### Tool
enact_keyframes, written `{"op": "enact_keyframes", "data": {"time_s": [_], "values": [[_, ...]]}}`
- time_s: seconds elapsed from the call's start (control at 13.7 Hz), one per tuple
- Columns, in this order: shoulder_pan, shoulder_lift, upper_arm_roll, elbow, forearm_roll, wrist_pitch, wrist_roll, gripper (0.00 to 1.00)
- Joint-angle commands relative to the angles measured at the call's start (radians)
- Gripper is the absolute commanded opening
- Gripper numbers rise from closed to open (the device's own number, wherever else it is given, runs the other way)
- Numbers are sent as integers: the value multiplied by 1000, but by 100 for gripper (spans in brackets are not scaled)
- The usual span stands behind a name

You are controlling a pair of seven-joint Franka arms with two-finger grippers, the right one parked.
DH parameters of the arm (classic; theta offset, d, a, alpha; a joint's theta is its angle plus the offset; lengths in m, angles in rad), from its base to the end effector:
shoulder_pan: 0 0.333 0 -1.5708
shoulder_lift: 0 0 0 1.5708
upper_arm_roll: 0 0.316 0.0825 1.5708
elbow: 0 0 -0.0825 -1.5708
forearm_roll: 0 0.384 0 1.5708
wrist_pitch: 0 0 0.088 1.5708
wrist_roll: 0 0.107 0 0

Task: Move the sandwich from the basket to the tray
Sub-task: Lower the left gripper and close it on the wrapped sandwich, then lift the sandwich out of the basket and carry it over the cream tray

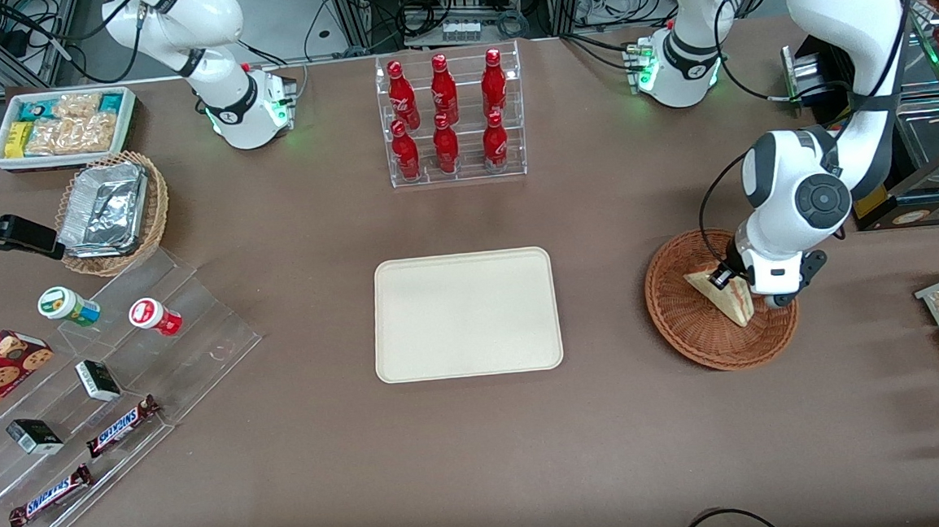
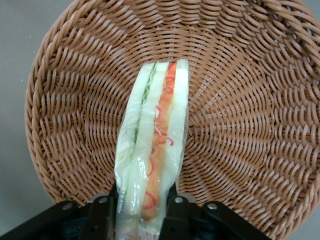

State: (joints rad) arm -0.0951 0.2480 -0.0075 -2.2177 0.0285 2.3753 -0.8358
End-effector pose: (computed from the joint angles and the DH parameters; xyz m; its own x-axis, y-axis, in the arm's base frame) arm 0.5373 -0.0550 0.2566 0.7550 0.6539 -0.0488 0.6499 -0.7561 -0.0778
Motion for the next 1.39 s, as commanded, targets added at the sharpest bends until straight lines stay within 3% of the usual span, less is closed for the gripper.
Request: {"op": "enact_keyframes", "data": {"time_s": [0.0,0.15,0.66,1.32], "values": [[-6,8,-18,4,14,12,-28,0],[-8,1,-22,27,18,-16,-23,0],[-159,-15,-23,292,27,-382,-5,0],[-413,78,-49,467,-13,-407,182,0]]}}
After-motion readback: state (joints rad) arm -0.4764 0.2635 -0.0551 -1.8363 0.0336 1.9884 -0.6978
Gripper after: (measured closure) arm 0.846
